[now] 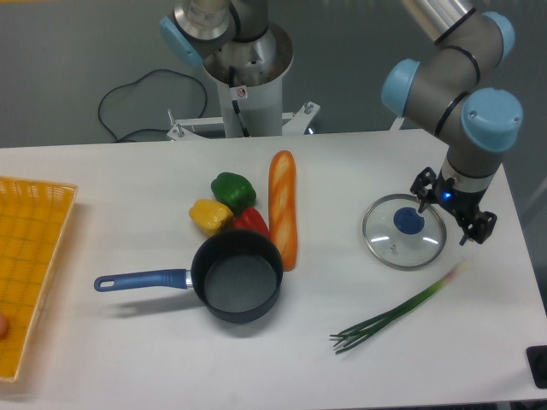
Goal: Pick up the green onion
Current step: 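Move the open gripper from the glass lid toward the green onion bunch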
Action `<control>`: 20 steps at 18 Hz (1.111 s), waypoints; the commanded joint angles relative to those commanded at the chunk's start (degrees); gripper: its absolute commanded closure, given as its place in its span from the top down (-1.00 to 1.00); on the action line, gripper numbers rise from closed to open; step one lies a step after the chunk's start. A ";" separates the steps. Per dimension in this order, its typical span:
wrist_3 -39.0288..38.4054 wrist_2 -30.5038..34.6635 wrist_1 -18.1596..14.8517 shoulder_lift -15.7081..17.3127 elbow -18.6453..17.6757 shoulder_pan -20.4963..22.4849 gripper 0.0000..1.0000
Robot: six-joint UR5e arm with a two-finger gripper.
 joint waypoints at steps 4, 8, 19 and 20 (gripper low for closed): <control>-0.52 0.00 0.00 0.09 -0.17 -0.44 1.00; -5.62 -0.09 0.61 -0.18 -1.05 -1.85 1.00; -10.53 -0.44 2.46 -0.17 -1.67 -2.02 1.00; -12.55 -0.44 2.46 -0.35 -1.67 -2.46 1.00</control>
